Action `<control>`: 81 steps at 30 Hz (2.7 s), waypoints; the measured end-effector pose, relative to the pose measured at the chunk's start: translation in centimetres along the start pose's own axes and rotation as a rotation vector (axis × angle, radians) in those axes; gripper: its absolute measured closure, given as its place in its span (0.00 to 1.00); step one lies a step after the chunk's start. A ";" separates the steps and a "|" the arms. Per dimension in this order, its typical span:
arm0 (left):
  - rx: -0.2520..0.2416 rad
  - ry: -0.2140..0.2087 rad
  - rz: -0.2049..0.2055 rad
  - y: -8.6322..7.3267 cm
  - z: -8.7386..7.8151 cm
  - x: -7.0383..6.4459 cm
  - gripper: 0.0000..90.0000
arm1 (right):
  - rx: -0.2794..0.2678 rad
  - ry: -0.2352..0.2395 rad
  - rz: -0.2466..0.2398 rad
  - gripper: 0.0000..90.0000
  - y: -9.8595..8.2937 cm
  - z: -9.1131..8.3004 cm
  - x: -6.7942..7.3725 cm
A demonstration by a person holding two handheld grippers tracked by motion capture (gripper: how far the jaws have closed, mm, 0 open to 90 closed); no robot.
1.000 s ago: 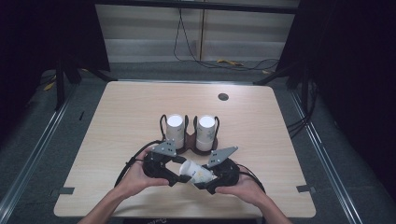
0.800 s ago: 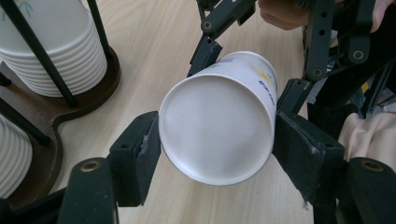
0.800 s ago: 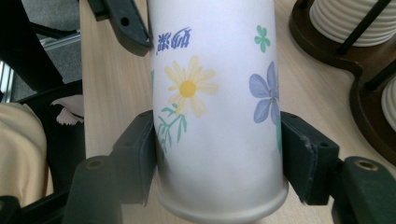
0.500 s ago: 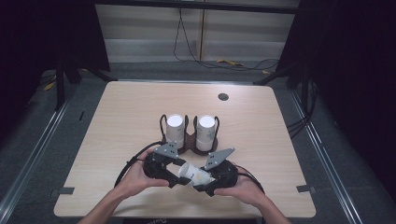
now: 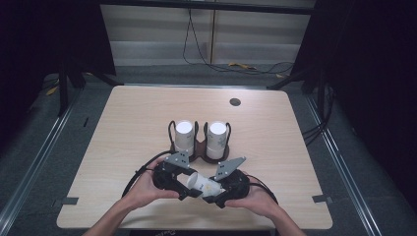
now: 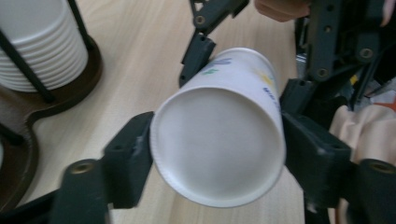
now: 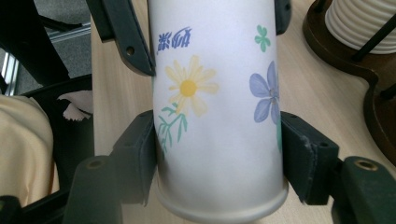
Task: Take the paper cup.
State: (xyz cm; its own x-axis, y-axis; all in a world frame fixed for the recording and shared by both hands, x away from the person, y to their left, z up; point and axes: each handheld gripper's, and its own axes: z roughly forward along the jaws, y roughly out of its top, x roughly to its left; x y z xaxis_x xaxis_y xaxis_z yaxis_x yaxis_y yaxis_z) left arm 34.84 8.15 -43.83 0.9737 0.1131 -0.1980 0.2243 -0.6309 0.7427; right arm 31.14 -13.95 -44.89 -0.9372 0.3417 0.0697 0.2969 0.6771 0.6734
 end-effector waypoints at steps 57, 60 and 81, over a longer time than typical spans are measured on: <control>0.016 -0.073 0.045 -0.1 0.0 -0.4 0.40 | -0.061 0.059 0.018 0.16 -1.1 -0.4 -0.2; -0.006 -0.072 0.038 -0.1 -0.1 -0.4 0.40 | -0.087 0.061 0.032 0.16 -1.3 -0.6 -0.3; -0.139 -0.051 0.008 0.1 -1.2 -0.3 0.40 | -0.265 0.054 0.119 0.16 -2.2 -2.5 -1.2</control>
State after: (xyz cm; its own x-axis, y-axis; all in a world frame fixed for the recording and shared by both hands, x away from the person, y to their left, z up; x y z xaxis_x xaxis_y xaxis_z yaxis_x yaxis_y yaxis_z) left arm 34.58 9.02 -42.92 0.9728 0.0673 -0.2218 0.2240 -0.5188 0.8250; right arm 31.11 -17.52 -44.59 -0.9092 0.3687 0.1935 0.3536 0.4384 0.8263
